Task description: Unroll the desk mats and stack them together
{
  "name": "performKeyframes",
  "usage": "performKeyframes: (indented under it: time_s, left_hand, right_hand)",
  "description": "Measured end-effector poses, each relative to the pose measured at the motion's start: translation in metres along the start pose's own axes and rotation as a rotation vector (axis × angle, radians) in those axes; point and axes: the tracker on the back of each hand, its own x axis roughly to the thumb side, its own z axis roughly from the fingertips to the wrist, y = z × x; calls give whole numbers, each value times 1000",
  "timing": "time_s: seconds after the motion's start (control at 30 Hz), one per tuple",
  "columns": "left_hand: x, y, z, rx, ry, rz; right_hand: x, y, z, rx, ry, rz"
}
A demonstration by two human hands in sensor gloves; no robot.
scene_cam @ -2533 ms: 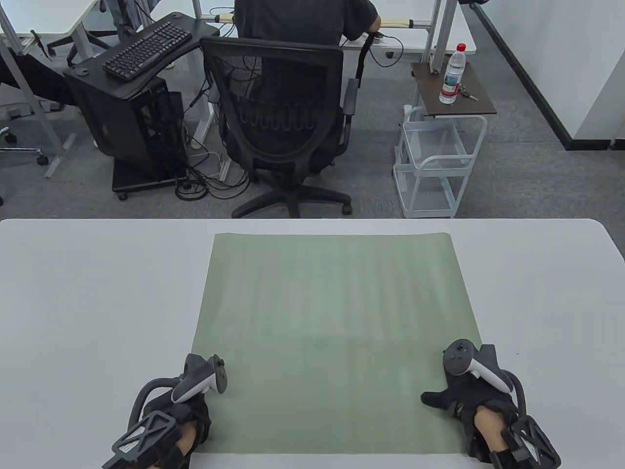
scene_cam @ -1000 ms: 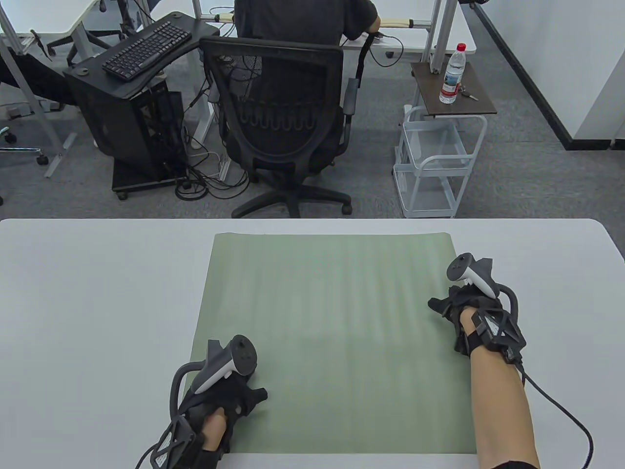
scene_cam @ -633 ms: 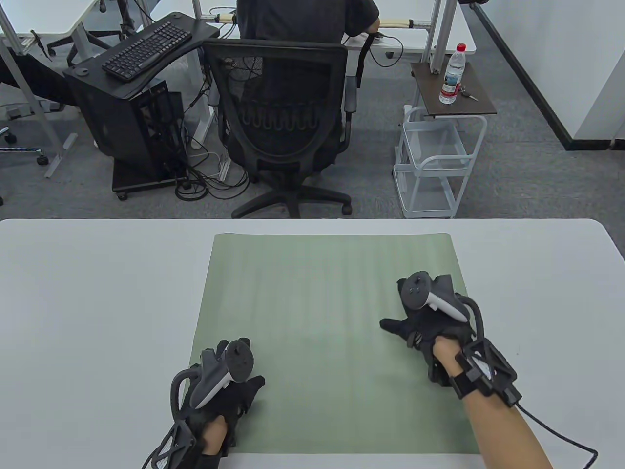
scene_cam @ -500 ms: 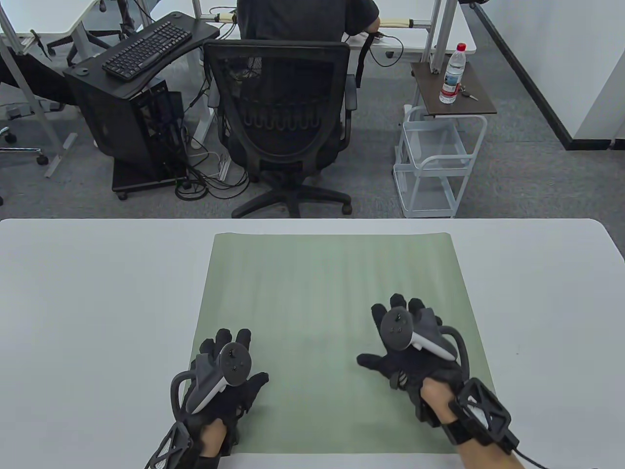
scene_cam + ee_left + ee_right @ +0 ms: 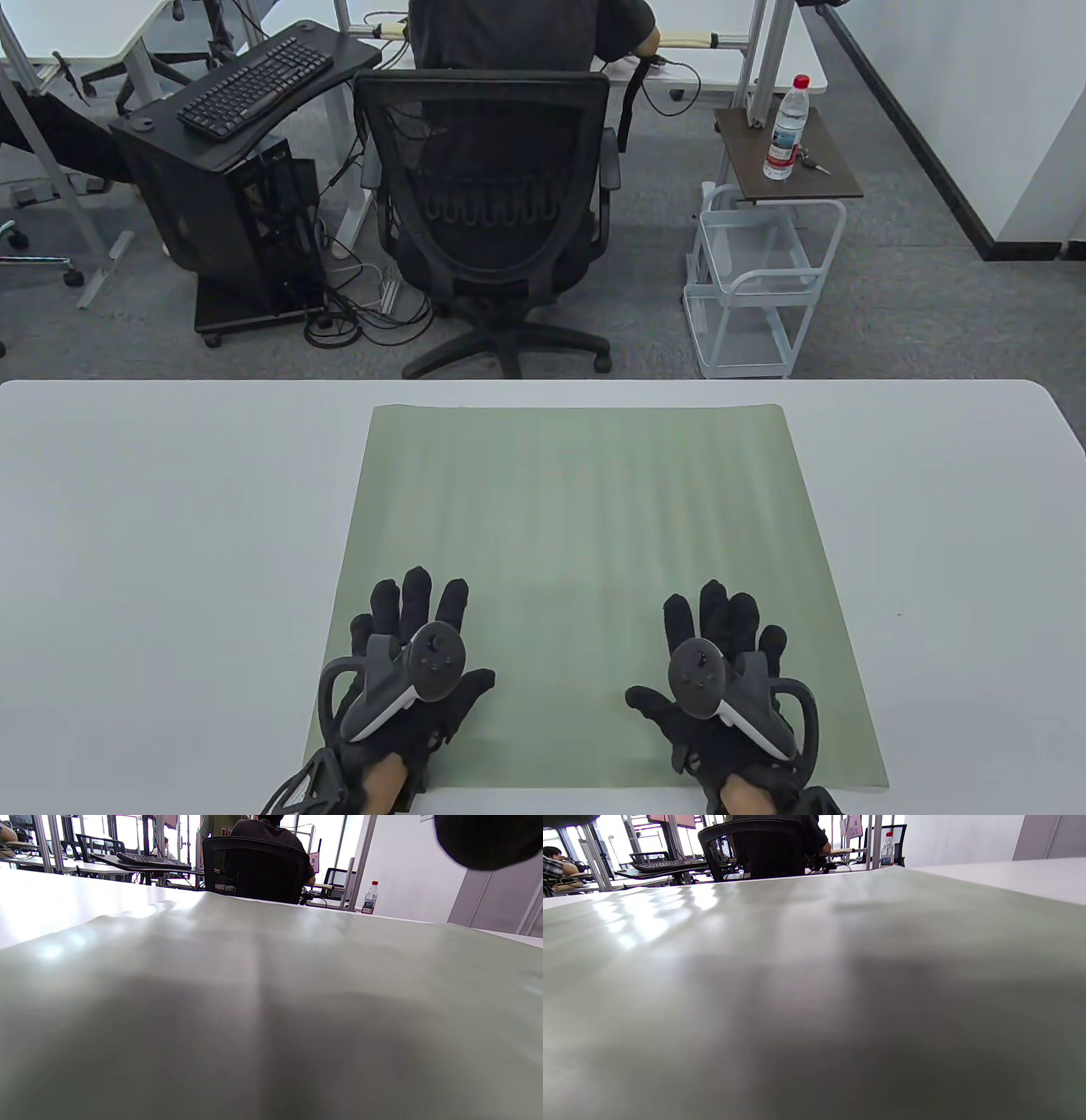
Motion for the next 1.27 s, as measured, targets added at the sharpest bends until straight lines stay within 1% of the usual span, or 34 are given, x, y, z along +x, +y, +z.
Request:
performKeyframes:
  time_s: [0.13, 0.2, 0.3, 0.6, 0.73, 0.83, 1.13, 1.27]
  left_hand:
    - [-1, 0, 0, 2, 5, -19]
    - [-3, 2, 0, 4, 19, -1]
    - [-6, 2, -2, 2, 37, 18]
    - [-9, -3, -5, -22, 74, -5]
    - [-8, -3, -5, -17, 78, -31]
    - [-8, -4, -5, -17, 72, -39]
    - [-13, 0, -3, -3, 84, -30]
    - [-14, 2, -2, 10, 86, -28]
  right_hand:
    - [-9, 3, -5, -15, 30, -26]
    - [-13, 4, -6, -4, 31, -13]
    - [-16, 3, -6, -21, 28, -18]
    - [-17, 4, -6, 3, 19, -40]
    - [-16, 7, -8, 34, 27, -22]
    - [-15, 10, -8, 77, 34, -13]
    - [-6, 21, -12, 178, 16, -1]
    - [-4, 23, -12, 192, 11, 1]
